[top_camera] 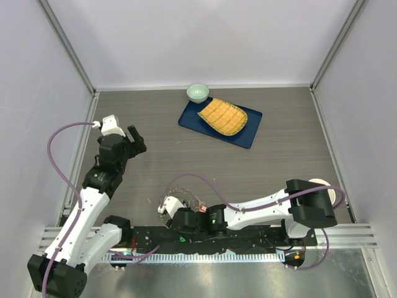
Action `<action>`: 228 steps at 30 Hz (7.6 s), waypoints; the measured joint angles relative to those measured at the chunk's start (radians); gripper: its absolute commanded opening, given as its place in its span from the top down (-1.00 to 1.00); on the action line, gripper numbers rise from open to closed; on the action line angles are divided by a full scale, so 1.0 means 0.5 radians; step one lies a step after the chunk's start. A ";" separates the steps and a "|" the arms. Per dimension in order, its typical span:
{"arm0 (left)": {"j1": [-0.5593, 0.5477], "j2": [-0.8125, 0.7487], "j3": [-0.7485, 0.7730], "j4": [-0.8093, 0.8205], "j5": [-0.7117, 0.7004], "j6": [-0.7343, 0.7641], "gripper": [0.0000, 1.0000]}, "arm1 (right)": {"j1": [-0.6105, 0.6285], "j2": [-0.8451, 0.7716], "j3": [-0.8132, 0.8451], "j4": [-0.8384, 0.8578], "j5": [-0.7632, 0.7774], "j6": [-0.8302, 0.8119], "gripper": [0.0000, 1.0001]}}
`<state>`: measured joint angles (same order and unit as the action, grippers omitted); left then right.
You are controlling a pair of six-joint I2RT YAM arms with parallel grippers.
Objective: Remove the keys from the keyring
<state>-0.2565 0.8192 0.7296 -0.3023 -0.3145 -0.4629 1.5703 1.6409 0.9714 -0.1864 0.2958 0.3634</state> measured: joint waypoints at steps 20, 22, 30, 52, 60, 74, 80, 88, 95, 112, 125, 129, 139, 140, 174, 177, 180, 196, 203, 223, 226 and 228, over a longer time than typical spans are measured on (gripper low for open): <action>0.000 0.000 0.000 0.002 0.002 0.000 -0.69 | 0.050 0.182 0.062 -0.223 0.131 0.256 0.26; 0.000 0.000 0.000 0.010 0.002 0.000 -0.69 | 0.050 0.193 0.077 -0.233 0.140 0.266 0.28; 0.000 0.000 0.000 0.014 0.002 0.001 -0.68 | 0.050 0.198 0.085 -0.259 0.143 0.291 0.36; 0.000 -0.028 -0.004 0.076 0.095 0.144 -0.61 | 0.053 0.150 0.089 -0.327 0.276 0.292 0.98; 0.000 -0.030 0.131 0.150 0.221 0.306 -0.59 | -0.143 -0.383 0.101 -0.382 0.359 -0.137 0.99; -0.011 -0.168 0.325 0.188 1.231 0.583 -0.53 | -0.423 -0.815 0.481 -0.468 0.204 -0.851 0.99; -0.023 -0.124 0.307 0.339 1.794 0.611 -0.44 | -0.440 -0.878 0.662 -0.574 0.063 -1.044 0.99; -0.040 -0.187 0.105 0.739 2.562 0.481 -0.40 | -0.571 -1.148 0.505 -0.587 -0.278 -1.238 0.98; -0.123 -0.031 0.249 0.929 2.866 0.418 -0.32 | -0.636 -1.204 0.493 -0.575 -0.514 -1.347 0.99; -0.451 0.063 0.595 0.247 2.969 1.427 -0.17 | -0.636 -1.199 0.489 -0.569 -0.986 -1.405 0.98; -0.816 0.332 1.035 -0.816 2.790 2.126 -0.10 | -0.636 -1.199 0.484 -0.522 -1.048 -1.413 0.99; -0.851 0.343 1.036 -0.947 2.741 2.222 -0.01 | -0.635 -1.199 0.468 -0.525 -1.064 -1.413 0.99; -0.861 0.342 1.036 -1.022 2.708 2.303 0.43 | -0.636 -1.200 0.446 -0.488 -1.065 -1.418 0.99; -0.861 0.342 1.035 -1.025 2.710 2.306 0.49 | -0.636 -1.200 0.442 -0.486 -1.065 -1.418 0.99; -0.870 0.221 0.880 -0.813 2.656 2.259 1.00 | -0.636 -1.269 0.320 -0.350 -0.962 -1.394 0.99; -0.870 0.221 0.872 -0.779 2.657 2.245 1.00 | -0.635 -1.266 0.312 -0.323 -0.944 -1.395 0.99; -0.870 0.224 0.868 -0.761 2.663 2.236 1.00 | -0.633 -1.266 0.304 -0.294 -0.918 -1.395 0.99; -0.857 0.223 0.819 -0.717 2.628 2.196 0.45 | -0.626 -1.281 0.219 -0.190 -0.755 -1.393 0.99; -0.869 0.120 0.831 -0.667 2.295 1.960 0.14 | -0.632 -1.341 0.124 -0.021 -0.627 -1.328 0.99; -0.872 -0.035 0.838 -0.565 2.114 1.534 0.09 | -0.644 -1.476 -0.029 0.379 -0.729 -1.072 0.99; -0.872 -0.021 0.806 -0.548 2.131 1.523 0.10 | -0.644 -1.481 -0.031 0.403 -0.720 -1.061 0.99; -0.872 -0.043 0.724 -0.506 2.077 1.494 0.07 | -0.644 -1.481 -0.049 0.418 -0.640 -1.032 0.99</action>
<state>-0.6926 0.7979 1.0916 -0.5552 0.7238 0.2840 1.2484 0.9005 0.9470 0.0227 -0.0242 -0.1524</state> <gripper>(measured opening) 0.452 0.012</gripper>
